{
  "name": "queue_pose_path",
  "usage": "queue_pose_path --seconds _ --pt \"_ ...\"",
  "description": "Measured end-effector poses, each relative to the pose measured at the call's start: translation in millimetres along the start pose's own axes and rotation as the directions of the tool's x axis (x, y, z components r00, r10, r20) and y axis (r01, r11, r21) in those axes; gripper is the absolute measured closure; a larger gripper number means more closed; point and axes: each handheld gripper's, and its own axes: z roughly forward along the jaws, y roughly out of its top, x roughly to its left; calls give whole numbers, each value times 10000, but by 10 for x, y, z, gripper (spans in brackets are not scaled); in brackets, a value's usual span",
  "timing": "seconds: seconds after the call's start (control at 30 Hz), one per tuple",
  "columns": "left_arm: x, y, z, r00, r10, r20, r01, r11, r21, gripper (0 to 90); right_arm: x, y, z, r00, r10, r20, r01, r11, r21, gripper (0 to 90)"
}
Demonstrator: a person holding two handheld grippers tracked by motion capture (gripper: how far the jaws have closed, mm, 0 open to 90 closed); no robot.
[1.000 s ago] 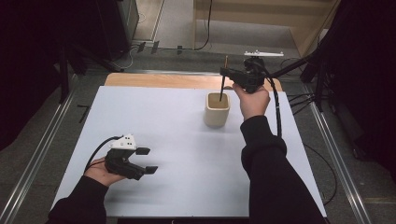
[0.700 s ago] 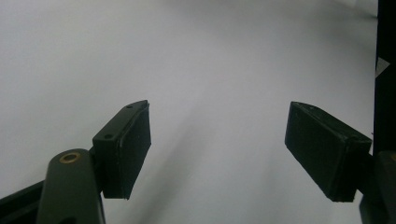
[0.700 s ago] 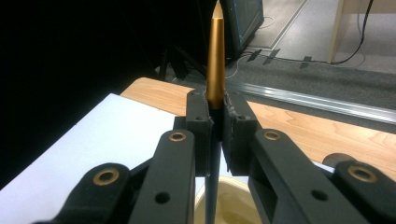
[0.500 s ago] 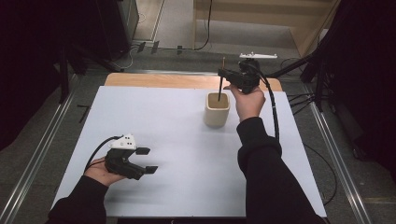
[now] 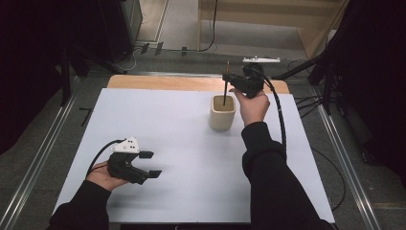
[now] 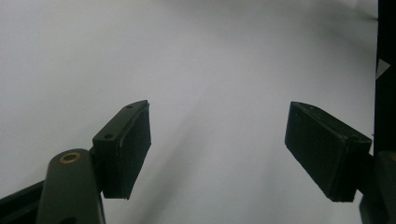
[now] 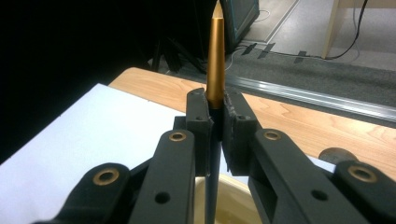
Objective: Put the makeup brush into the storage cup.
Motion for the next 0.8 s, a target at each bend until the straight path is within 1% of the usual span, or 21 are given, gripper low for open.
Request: queue_pose_path --seconds 0.03,0.1,0.6,0.67,0.8 --pt "0 0 -1 10000 15 -7 -15 10000 27 233 1 -9 5 10000 -33 7 33 10000 -26 836" --pt "-1 -1 2 10000 30 11 -30 10000 43 234 -9 -34 14 10000 57 -17 -57 9999 -107 836" --pt "-2 -3 10 10000 27 41 -27 10000 70 233 -85 -260 72 9994 352 -49 -351 9993 129 835" --pt "-2 -3 10 10000 23 28 -24 10000 69 233 -79 -287 85 9997 261 2 -261 9995 201 835" --pt "-2 -3 8 10000 18 45 -19 10000 65 233 -82 -336 105 9995 323 -32 -322 9993 215 835"
